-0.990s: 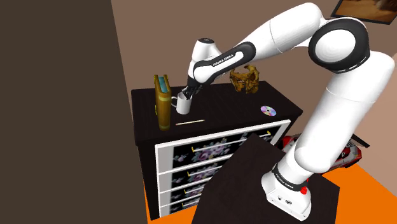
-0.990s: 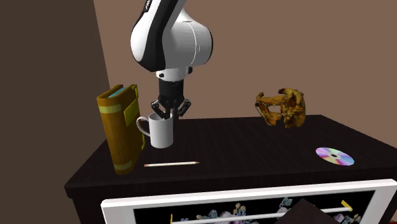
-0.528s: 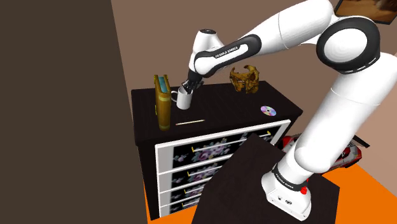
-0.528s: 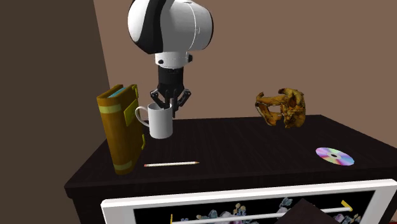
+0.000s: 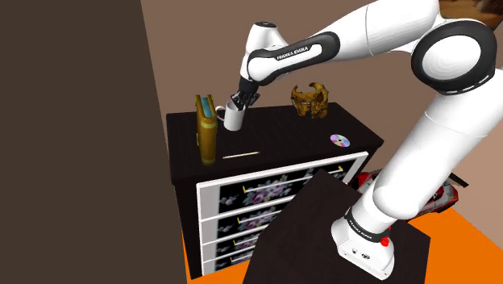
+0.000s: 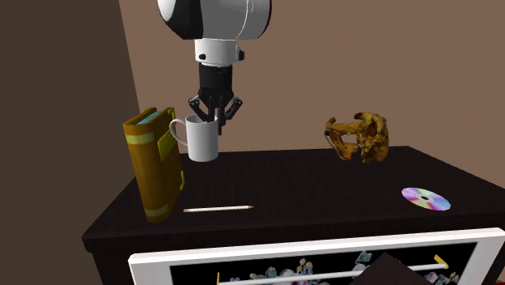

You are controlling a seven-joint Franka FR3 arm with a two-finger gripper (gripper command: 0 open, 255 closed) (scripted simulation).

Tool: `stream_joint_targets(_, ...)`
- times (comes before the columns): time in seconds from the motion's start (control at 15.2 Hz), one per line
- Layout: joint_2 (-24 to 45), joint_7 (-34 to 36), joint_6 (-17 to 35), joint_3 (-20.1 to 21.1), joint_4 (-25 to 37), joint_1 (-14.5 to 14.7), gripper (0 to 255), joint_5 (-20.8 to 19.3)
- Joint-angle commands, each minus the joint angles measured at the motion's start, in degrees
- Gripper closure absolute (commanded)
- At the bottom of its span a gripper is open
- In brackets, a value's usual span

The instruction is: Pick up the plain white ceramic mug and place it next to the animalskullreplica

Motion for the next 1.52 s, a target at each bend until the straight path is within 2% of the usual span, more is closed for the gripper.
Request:
stream_joint_targets(0.0,-0.7,-0.2,-1.6,0.0,0.9,0.0,255,0.1)
stream_joint_targets(1.45,-4.3,-0.8,-17.9,0.0,13.6,-0.1,255,0.8)
